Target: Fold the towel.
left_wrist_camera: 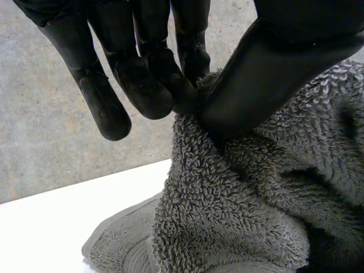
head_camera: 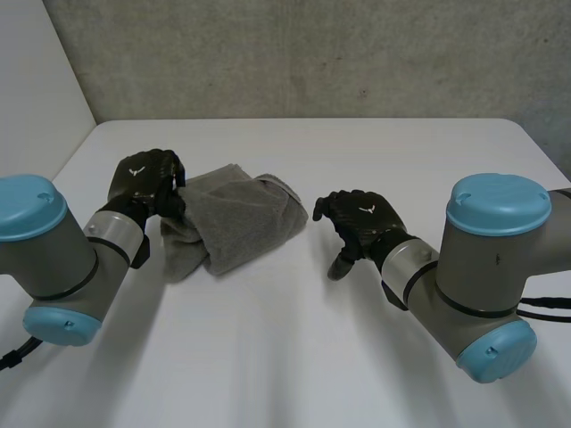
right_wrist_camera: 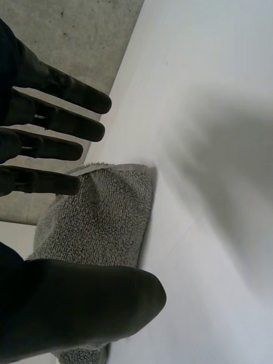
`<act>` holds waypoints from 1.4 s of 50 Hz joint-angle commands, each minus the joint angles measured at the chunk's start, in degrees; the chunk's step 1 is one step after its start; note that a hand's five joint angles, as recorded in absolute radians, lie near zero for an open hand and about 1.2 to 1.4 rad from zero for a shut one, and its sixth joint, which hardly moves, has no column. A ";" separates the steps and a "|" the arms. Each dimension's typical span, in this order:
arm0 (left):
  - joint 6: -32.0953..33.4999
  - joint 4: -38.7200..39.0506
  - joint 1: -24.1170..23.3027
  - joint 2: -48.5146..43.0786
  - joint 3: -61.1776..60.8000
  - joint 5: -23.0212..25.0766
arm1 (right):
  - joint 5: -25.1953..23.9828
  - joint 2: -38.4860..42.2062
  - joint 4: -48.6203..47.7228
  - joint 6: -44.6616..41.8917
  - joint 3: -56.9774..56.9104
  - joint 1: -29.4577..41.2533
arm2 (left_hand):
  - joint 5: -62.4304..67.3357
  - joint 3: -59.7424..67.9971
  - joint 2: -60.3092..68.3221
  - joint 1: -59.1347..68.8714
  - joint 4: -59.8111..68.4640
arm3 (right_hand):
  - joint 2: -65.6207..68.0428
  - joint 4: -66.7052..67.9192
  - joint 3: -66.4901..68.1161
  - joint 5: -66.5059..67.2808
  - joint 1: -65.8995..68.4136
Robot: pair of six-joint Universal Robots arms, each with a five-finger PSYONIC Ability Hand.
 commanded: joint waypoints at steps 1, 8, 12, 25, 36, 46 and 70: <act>-1.90 1.28 -1.17 1.23 -1.14 1.38 | 0.10 -1.25 -2.15 -0.16 3.12 -1.73 | -0.16 -1.25 -1.45 1.40 -1.19 | -18.02 -17.20 -17.48 -10.35 -17.11; -1.90 1.28 -1.17 1.23 -1.14 1.38 | 0.10 -1.08 -2.23 -0.24 3.03 -1.73 | -0.16 -1.25 -1.45 1.40 -1.19 | -18.02 -17.20 -17.48 -10.35 -17.11; -1.90 1.28 -1.17 1.23 -1.23 1.38 | 0.10 -0.99 -2.15 -0.24 2.94 -1.73 | -0.16 -1.25 -1.45 1.40 -1.19 | -18.02 -17.20 -17.48 -10.35 -17.11; -2.26 1.28 -1.70 1.84 -1.58 2.26 | -3.41 6.64 1.97 0.28 -13.81 -1.56 | -0.16 -1.25 -1.45 1.40 -1.19 | -18.02 -17.20 -17.48 -10.35 -17.11; -2.34 1.28 -1.87 2.19 -2.37 2.96 | -4.47 24.74 11.99 0.72 -38.77 1.69 | -0.16 -1.25 -1.45 1.40 -1.19 | -16.27 -15.45 -15.73 -8.60 -15.36; -2.34 1.28 -2.66 2.28 -2.46 3.58 | -4.21 39.33 18.76 0.90 -58.11 3.10 | -0.16 -1.25 -1.45 1.40 -1.19 | 0.85 1.67 1.39 8.52 1.76; -10.24 1.10 -3.45 9.13 -4.04 6.83 | -3.42 12.57 31.67 -12.68 -44.72 -3.05 | -0.16 -1.25 -1.45 1.40 -1.19 | 51.98 52.80 52.52 59.65 52.89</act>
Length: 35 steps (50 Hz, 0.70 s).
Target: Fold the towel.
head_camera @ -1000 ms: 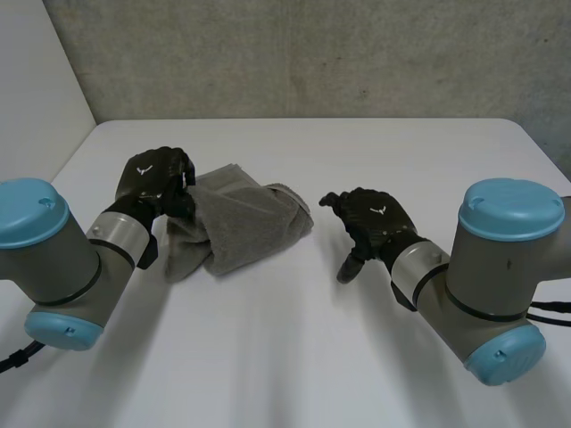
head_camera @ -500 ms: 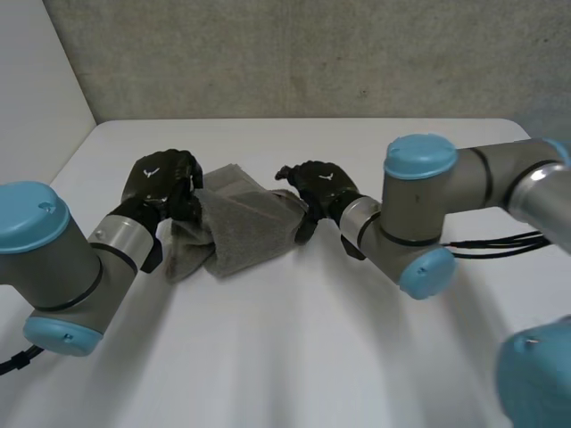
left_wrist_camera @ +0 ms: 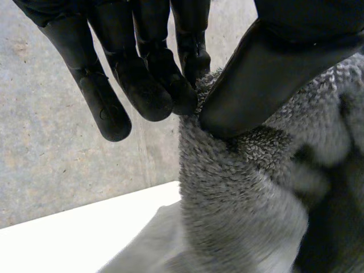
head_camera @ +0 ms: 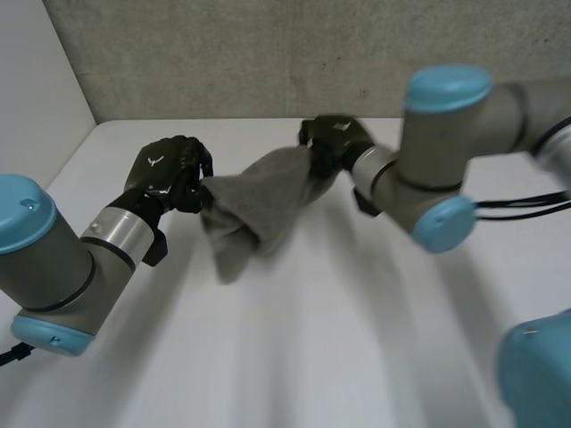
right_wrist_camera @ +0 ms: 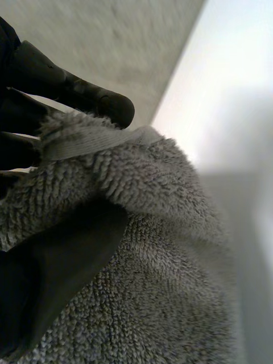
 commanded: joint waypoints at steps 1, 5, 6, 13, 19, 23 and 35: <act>-7.03 -0.30 -1.64 3.08 -0.60 1.22 | -1.67 -14.32 7.40 -19.12 15.79 -3.33 | -0.12 -0.17 -0.20 1.40 -0.12 | 6.76 3.69 4.41 5.74 6.91; -9.23 -1.26 -3.66 3.79 -0.95 3.50 | -1.32 -17.14 11.53 -28.09 21.32 -3.51 | -0.12 -0.17 -0.20 1.40 -0.12 | 6.76 3.69 4.41 5.74 6.91; -9.68 -2.49 -4.71 4.14 -1.30 4.82 | -2.19 -18.81 12.86 -31.36 24.31 -3.51 | -0.12 -0.17 -0.20 1.40 -0.12 | 6.76 3.69 4.41 5.74 6.91; -9.42 -8.13 -9.12 5.11 -2.00 8.34 | -3.60 -22.25 12.52 -40.25 34.52 -3.07 | -0.12 -0.17 -0.20 1.40 -0.12 | 6.76 3.69 4.41 5.74 6.91; -8.10 -11.20 -10.08 6.16 -4.38 8.17 | -7.29 -22.60 10.42 -40.44 37.70 -2.72 | -0.12 -0.17 -0.20 1.40 -0.12 | 6.76 3.69 4.41 5.74 6.91; -5.47 -11.03 -8.51 8.35 -6.74 7.82 | -7.39 -22.60 9.44 -40.35 37.79 -2.54 | -0.12 -0.17 -0.20 1.40 -0.12 | 6.76 3.69 4.41 5.74 6.91; 1.65 -12.34 -0.86 12.84 -14.83 7.99 | -6.69 -18.21 9.88 -40.62 36.30 5.89 | -0.12 -0.17 -0.20 1.40 -0.12 | 4.65 1.59 2.30 3.63 4.80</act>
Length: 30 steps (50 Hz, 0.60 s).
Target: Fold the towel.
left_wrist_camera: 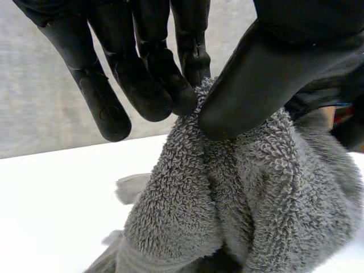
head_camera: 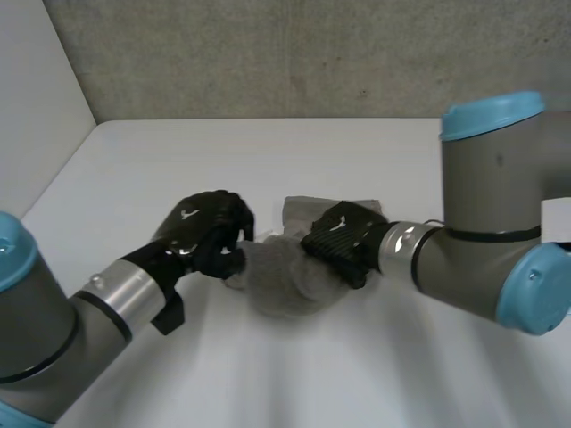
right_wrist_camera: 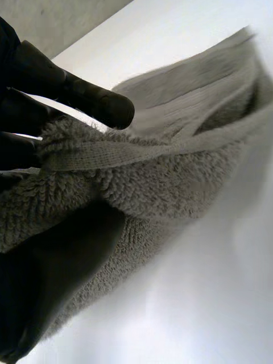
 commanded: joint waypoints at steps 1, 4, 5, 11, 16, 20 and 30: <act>3.83 -1.01 2.96 2.17 -4.65 -0.03 | 1.17 3.02 0.61 -0.14 -1.91 4.85 | -0.10 -0.17 -0.20 1.40 -0.12 | -8.50 -10.24 -10.46 -8.59 -7.07; 6.73 -4.34 3.57 3.58 -5.18 -0.21 | 1.69 1.79 0.44 0.82 -2.70 4.23 | -0.10 -0.17 -0.20 1.40 -0.12 | -49.10 -50.84 -51.05 -49.19 -47.66; 6.73 -4.35 3.57 3.58 -5.18 -0.21 | 1.69 0.39 0.44 2.39 -2.88 4.15 | -0.10 -0.17 -0.20 1.40 -0.12 | -64.55 -66.29 -66.51 -64.64 -63.12; 9.55 -7.87 5.24 7.36 -4.21 -0.12 | 0.91 -3.22 0.70 12.58 -4.90 -1.90 | -33.72 -33.79 -33.82 -32.22 -33.74 | -64.55 -66.29 -66.51 -64.64 -63.12; 9.72 -8.05 5.24 10.88 -1.48 -0.12 | 0.46 -6.11 0.61 18.31 -4.46 -7.53 | -56.77 -56.83 -56.87 -55.26 -56.79 | -64.55 -66.29 -66.51 -64.64 -63.12; 9.37 -7.96 5.24 14.56 1.58 -0.12 | 0.11 -8.32 0.52 19.37 -3.49 -10.62 | -67.35 -67.42 -67.45 -65.84 -67.37 | -64.55 -66.29 -66.51 -64.64 -63.12; 9.02 -7.87 0.76 14.74 5.20 0.05 | -3.32 -9.11 0.26 18.76 2.57 -16.33 | -65.52 -65.58 -65.61 -64.01 -65.54 | -64.55 -66.29 -66.51 -64.64 -63.12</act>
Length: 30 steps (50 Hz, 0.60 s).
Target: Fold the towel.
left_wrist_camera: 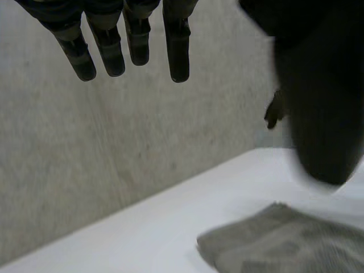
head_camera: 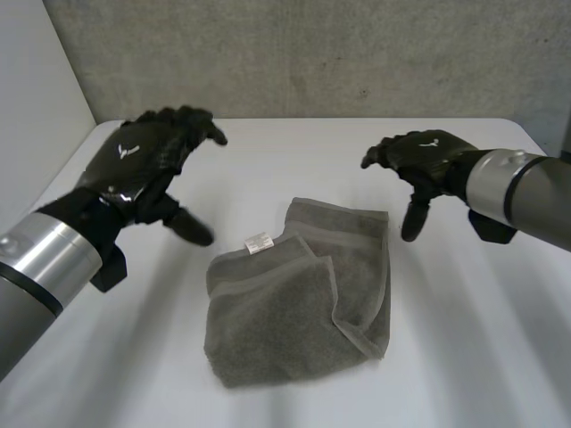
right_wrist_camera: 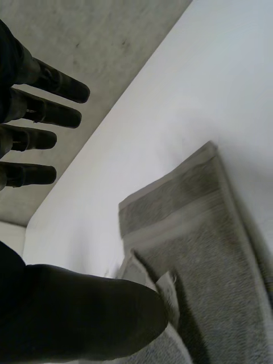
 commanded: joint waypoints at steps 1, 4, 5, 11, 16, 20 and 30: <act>-0.13 0.64 -5.49 -1.60 1.89 0.18 | -2.29 -0.06 -0.63 -1.35 5.65 -2.34 | 1.35 1.31 1.33 1.22 1.32 | -4.08 -4.48 -4.18 -3.68 -3.54; 0.31 0.82 -8.83 -6.06 2.50 0.01 | -2.20 -0.06 -1.24 -3.01 8.90 -2.70 | 2.19 2.15 2.17 2.06 2.16 | -4.08 -4.48 -4.18 -3.68 -3.54; 0.31 0.82 -8.85 -6.09 2.51 0.01 | -2.20 -0.06 -1.25 -3.02 8.92 -2.70 | 2.19 2.16 2.17 2.06 2.16 | -4.08 -4.48 -4.18 -3.68 -3.54; 1.28 0.82 -14.21 -15.84 5.67 -0.17 | -1.93 -0.15 -6.08 -5.13 16.30 -2.70 | 3.37 3.33 3.35 3.24 3.34 | -4.08 -4.48 -4.18 -3.68 -3.54; 5.14 0.12 -15.79 -24.11 10.15 -0.08 | -2.11 -0.59 -8.98 -5.13 21.31 -2.61 | 5.39 5.35 5.37 5.26 5.36 | -4.08 -4.48 -4.18 -3.68 -3.54; 11.71 -0.75 -18.06 -31.12 16.37 -0.17 | -2.11 -1.64 -11.35 -5.39 25.69 -2.87 | 6.39 6.36 6.37 6.26 6.36 | -4.08 -4.48 -4.18 -3.68 -3.54; 16.04 -7.70 -19.74 -42.48 29.31 -0.08 | -2.20 -4.63 -14.52 -8.65 33.18 -4.37 | 10.77 10.73 10.75 10.64 10.74 | -4.08 -4.48 -4.18 -3.68 -3.54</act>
